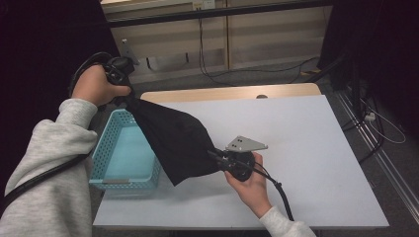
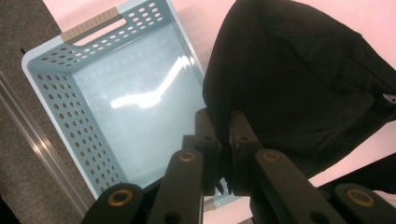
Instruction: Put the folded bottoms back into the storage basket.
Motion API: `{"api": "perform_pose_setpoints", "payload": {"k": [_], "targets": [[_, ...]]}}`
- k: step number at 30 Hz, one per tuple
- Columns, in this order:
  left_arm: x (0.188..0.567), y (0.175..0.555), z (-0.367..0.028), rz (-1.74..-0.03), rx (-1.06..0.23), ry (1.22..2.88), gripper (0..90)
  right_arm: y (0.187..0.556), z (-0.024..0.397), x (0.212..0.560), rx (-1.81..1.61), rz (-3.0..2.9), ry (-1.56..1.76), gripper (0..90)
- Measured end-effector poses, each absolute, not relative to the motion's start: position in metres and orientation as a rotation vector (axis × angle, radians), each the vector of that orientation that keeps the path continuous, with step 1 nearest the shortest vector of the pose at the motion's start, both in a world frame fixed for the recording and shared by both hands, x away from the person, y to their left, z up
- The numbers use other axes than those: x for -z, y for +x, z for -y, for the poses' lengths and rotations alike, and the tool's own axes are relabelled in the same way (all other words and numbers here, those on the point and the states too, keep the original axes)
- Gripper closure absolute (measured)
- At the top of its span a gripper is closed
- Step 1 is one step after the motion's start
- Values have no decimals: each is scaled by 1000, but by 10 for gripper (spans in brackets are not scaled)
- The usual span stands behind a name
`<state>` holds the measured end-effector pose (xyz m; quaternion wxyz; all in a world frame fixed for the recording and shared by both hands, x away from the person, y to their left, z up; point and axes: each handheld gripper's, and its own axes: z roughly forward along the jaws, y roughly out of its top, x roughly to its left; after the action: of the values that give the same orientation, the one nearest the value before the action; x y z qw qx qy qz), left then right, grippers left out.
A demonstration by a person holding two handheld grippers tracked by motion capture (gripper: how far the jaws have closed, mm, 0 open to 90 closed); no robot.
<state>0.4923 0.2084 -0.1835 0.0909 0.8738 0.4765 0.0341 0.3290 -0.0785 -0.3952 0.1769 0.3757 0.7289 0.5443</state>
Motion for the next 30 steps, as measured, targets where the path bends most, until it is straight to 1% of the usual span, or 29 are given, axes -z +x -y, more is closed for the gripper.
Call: {"api": "perform_pose_setpoints", "payload": {"k": [7,17,30], "targets": [[182,494,-211,-1425,-108,2590,853,328,74,393,-1541,-2069,1047,822],[168,491,-214,-1427,-131,2583,853,329,69,387,-1565,-2064,1040,822],[153,483,-232,-1462,-154,2549,854,330,53,380,-1599,-2086,991,822]]}}
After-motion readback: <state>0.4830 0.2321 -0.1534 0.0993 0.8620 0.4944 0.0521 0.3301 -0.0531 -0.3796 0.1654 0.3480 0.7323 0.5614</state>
